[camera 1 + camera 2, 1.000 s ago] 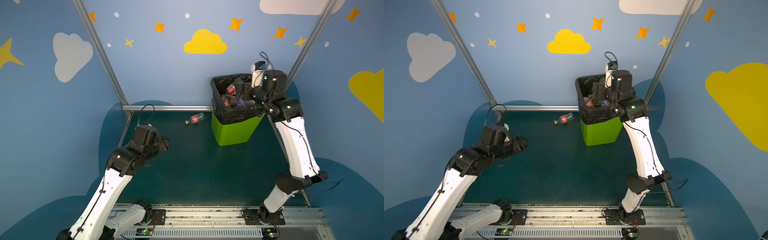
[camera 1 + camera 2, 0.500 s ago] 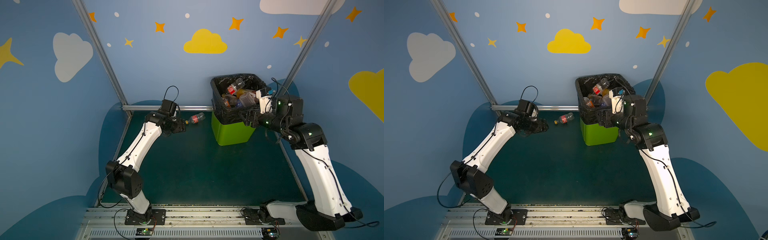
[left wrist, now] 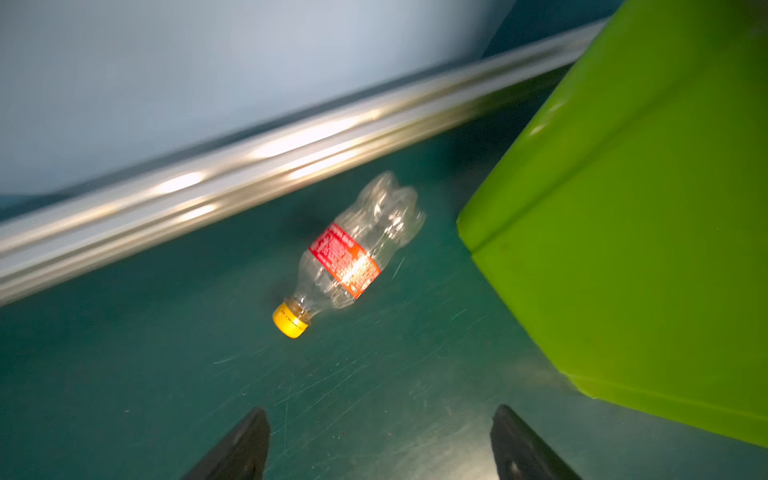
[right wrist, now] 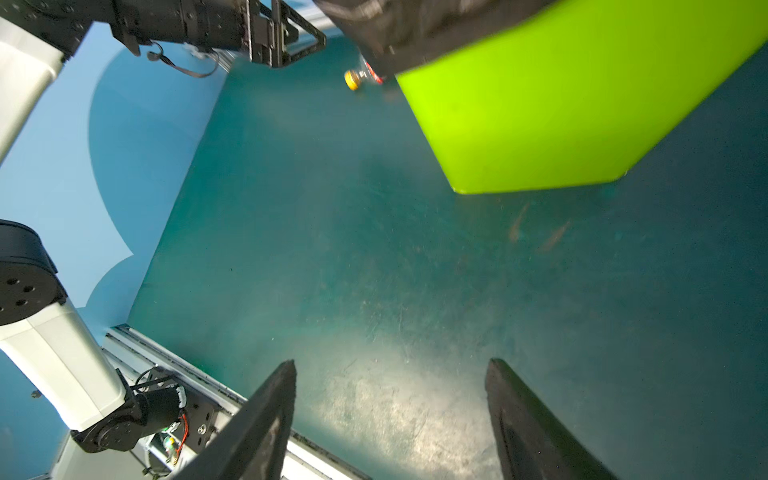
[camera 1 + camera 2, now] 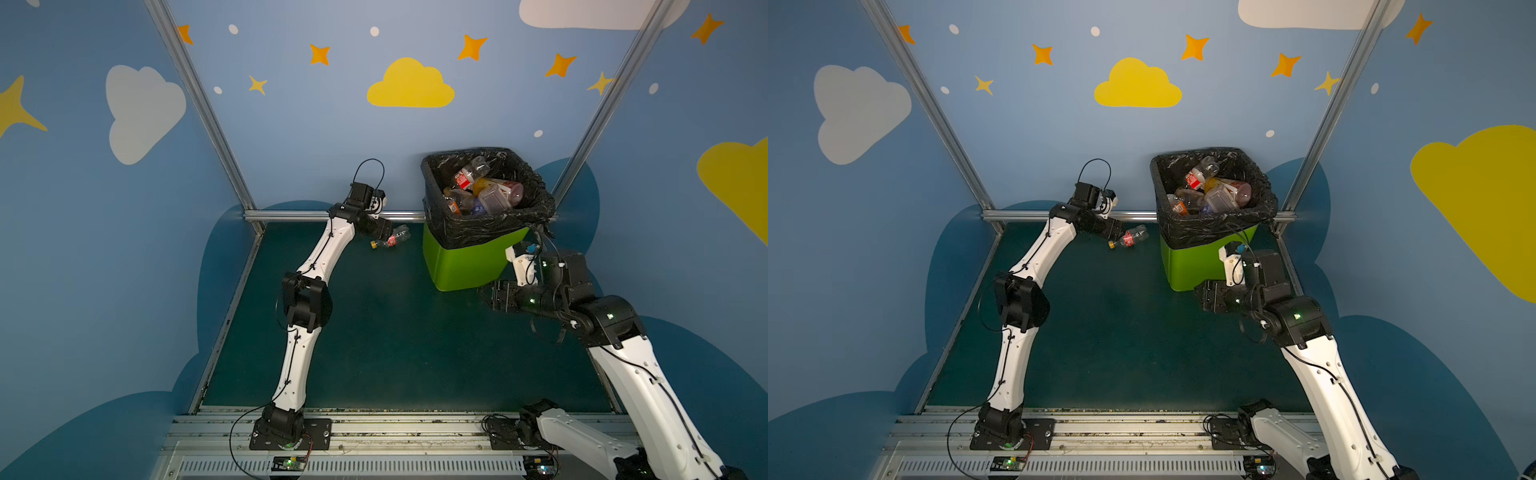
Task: Throw the plastic bottles in the bin
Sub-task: 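Lower the left gripper toward the red-label bottle beside the bin while right arm draws back, then close the left gripper on the bottle's yellow cap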
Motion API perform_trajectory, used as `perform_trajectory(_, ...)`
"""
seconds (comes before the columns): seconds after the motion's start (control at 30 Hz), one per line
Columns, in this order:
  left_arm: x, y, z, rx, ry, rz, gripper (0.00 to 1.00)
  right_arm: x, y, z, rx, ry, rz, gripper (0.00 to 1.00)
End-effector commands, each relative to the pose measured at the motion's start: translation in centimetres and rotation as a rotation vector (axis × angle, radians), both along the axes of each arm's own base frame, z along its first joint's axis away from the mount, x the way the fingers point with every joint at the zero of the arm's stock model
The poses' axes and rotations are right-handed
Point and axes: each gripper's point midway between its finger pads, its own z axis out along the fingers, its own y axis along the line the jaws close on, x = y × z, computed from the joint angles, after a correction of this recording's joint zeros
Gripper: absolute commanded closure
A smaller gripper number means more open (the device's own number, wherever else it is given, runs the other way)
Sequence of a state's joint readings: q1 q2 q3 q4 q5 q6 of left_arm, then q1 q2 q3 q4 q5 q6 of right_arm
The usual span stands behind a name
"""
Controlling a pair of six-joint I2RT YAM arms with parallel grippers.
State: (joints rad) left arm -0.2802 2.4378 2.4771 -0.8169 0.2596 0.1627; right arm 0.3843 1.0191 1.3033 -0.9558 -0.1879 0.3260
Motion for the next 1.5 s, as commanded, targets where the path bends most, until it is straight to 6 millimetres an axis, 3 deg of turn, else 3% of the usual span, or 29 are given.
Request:
perform_trajectory(0.0, 2.5, 0.6, 1.6, -0.029, -0.101, -0.026, 0.12, 1.3, 0.5, 0.4, 0.016, -0.008, -0.022, 0.27)
perform_trajectory(0.27, 5.9, -0.6, -1.6, -0.079, -0.145, -0.005, 0.00, 5.1, 2.1, -0.1, -0.033, 0.016, 0.021, 0.27)
perform_trajectory(0.5, 7.0, -1.7, -3.7, -0.071, -0.185, -0.054, 0.00, 6.6, 2.9, -1.0, -0.045, 0.047, 0.037, 0.26)
perform_trajectory(0.8, 8.0, -3.5, -6.2, -0.030, -0.239, -0.082, 0.00, 6.0, 1.8, -1.0, -0.060, 0.043, 0.001, 0.26)
perform_trajectory(1.2, 7.9, -3.6, -9.2, -0.041, -0.181, -0.057, 0.00, 4.6, -0.4, -0.3, -0.074, 0.008, -0.073, 0.26)
perform_trajectory(1.4, 7.0, -4.0, -9.8, -0.060, -0.130, -0.071, 0.06, 4.0, -1.6, -0.1, -0.077, -0.006, -0.119, 0.26)
perform_trajectory(1.47, 7.0, -3.9, -9.8, -0.064, -0.125, -0.058, 0.12, 3.7, -1.9, 0.0, -0.077, -0.011, -0.134, 0.26)
